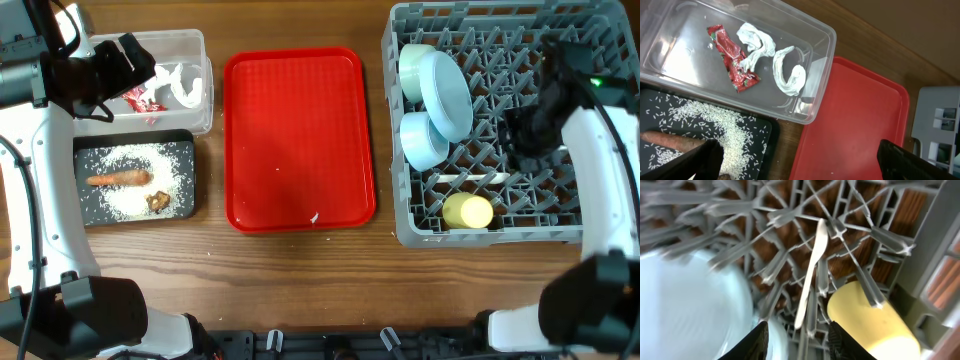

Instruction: Sort waste into correct bins and load items into the dishwasher rack

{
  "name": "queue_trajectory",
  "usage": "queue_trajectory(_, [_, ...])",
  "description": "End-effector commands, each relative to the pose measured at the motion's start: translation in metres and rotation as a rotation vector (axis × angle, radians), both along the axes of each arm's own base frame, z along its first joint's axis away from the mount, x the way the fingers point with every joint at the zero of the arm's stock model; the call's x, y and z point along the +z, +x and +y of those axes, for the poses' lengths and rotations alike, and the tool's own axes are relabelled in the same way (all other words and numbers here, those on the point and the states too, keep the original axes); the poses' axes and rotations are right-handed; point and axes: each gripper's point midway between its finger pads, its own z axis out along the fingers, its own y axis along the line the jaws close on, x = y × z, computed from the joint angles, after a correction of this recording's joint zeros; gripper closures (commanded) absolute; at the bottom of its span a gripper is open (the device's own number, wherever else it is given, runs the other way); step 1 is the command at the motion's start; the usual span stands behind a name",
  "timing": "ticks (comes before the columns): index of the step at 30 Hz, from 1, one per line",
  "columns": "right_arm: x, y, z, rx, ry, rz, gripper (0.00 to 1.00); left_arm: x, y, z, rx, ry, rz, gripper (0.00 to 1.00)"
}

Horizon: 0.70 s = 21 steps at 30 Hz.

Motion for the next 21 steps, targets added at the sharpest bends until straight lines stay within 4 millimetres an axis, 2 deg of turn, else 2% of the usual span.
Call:
queue_trajectory(1, [0.059, -0.009, -0.003, 0.270, -0.132, -0.173, 0.60, 0.000, 0.002, 0.002, 0.010, -0.005, -0.002, 0.00])
queue_trajectory(3, [0.080, -0.016, 0.012, 0.526, -0.167, -0.251, 0.52, 0.000, 0.002, 0.002, 0.010, -0.005, -0.002, 0.00])
queue_trajectory(5, [0.100, -0.023, 0.042, 0.839, -0.165, -0.364, 0.35, 0.000, 0.002, 0.002, 0.010, -0.005, -0.002, 0.00])
queue_trajectory(6, [0.110, -0.030, 0.058, 0.971, -0.157, -0.424, 0.15, 0.000, 0.002, 0.002, 0.010, -0.005, -0.002, 0.00])
queue_trajectory(7, [0.119, -0.039, 0.072, 1.065, -0.149, -0.471, 0.00, 0.000, 0.002, 0.002, 0.010, -0.005, -0.002, 0.00])
queue_trajectory(8, [0.127, -0.051, 0.082, 1.117, -0.146, -0.501, 0.00, 0.000, 0.002, 0.002, 0.010, -0.005, -0.002, 0.00])
queue_trajectory(11, [0.139, -0.074, 0.094, 1.106, -0.133, -0.528, 0.00, 0.000, 0.002, 0.002, 0.011, -0.006, -0.002, 0.00])
queue_trajectory(13, [0.147, -0.084, 0.098, 0.987, -0.085, -0.552, 0.00, 0.000, 0.002, 0.002, 0.010, -0.005, -0.002, 0.00])
queue_trajectory(14, [0.151, -0.087, 0.098, 0.889, -0.048, -0.561, 0.00, 0.000, 0.002, 0.002, 0.011, -0.006, -0.002, 0.00])
queue_trajectory(17, [0.155, -0.092, 0.094, 0.765, -0.026, -0.566, 0.00, 0.000, 0.002, 0.002, 0.010, -0.005, -0.002, 0.00])
queue_trajectory(19, [0.153, -0.093, 0.079, 0.784, -0.132, -0.534, 0.00, 0.000, 0.002, 0.002, 0.010, -0.005, -0.002, 0.00])
queue_trajectory(21, [0.150, -0.095, 0.074, 0.851, -0.189, -0.512, 0.00, 0.000, 0.002, 0.002, 0.010, -0.005, -0.002, 0.00])
